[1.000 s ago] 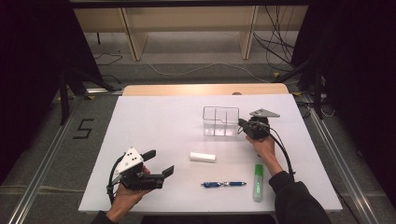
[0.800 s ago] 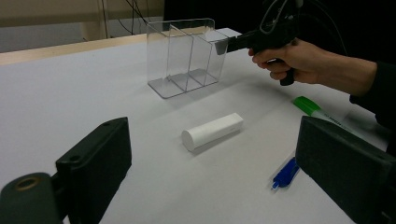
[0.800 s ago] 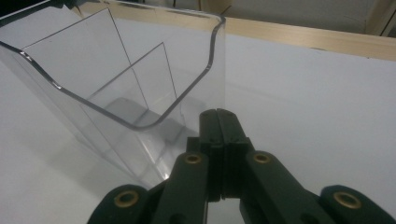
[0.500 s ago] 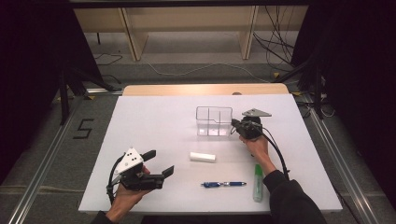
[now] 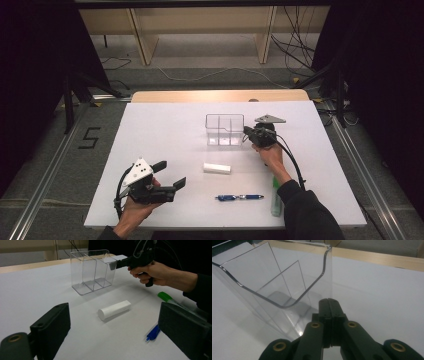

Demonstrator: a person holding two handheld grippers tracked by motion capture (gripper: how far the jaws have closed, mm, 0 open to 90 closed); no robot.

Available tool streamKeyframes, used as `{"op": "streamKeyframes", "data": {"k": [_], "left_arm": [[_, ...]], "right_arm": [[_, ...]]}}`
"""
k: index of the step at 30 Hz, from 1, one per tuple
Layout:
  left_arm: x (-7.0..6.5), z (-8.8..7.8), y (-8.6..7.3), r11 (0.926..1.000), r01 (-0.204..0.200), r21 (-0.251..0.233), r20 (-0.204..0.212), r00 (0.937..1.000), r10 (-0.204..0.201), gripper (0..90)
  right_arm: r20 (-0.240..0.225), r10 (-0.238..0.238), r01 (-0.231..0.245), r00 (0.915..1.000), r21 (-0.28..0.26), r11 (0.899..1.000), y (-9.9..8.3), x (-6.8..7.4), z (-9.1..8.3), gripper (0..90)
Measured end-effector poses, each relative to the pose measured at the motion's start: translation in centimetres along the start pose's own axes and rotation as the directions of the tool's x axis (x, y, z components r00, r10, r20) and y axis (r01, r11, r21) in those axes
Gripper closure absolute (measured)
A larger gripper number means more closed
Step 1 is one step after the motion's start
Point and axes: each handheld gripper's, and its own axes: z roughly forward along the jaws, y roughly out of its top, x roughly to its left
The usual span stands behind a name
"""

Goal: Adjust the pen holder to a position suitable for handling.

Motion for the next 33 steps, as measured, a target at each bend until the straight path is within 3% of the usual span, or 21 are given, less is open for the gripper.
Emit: {"op": "streamKeyframes", "data": {"k": [19,26,27,29,30,33], "left_arm": [[0.1,-0.1,0.0,1.0,-0.005,0.0,-0.001,1.0,0.005,10.3],[0.0,-0.2,0.0,1.0,-0.001,-0.001,-0.001,1.0,0.001,10.3],[0.0,-0.2,0.0,1.0,-0.002,-0.001,-0.001,1.0,0.002,10.3],[0.0,-0.1,0.0,1.0,-0.003,0.001,0.0,1.0,0.003,10.3],[0.0,-0.1,0.0,1.0,-0.003,0.002,0.002,1.0,0.003,10.2],[-0.1,-0.2,0.1,1.0,-0.007,0.0,0.0,1.0,0.007,10.3]], "right_arm": [[-0.006,-0.021,0.021,0.9998,0.008,1.0,1.2,1.0,0.9,89.1],[-0.017,-0.029,0.029,0.9994,-0.004,1.0,1.3,0.2,-1.8,77.8],[-0.029,-0.037,0.037,0.9989,-0.006,0.999,1.2,0.1,-3.0,76.5],[-0.039,-0.046,0.046,0.9982,-0.008,0.999,1.3,0.1,-3.5,73.6],[-0.06,-0.049,0.049,0.997,-0.005,0.999,1.5,0.2,-4.6,66.9],[-0.09,-0.045,0.043,0.995,-0.019,0.999,1.8,0.4,-5.7,59.2]]}}
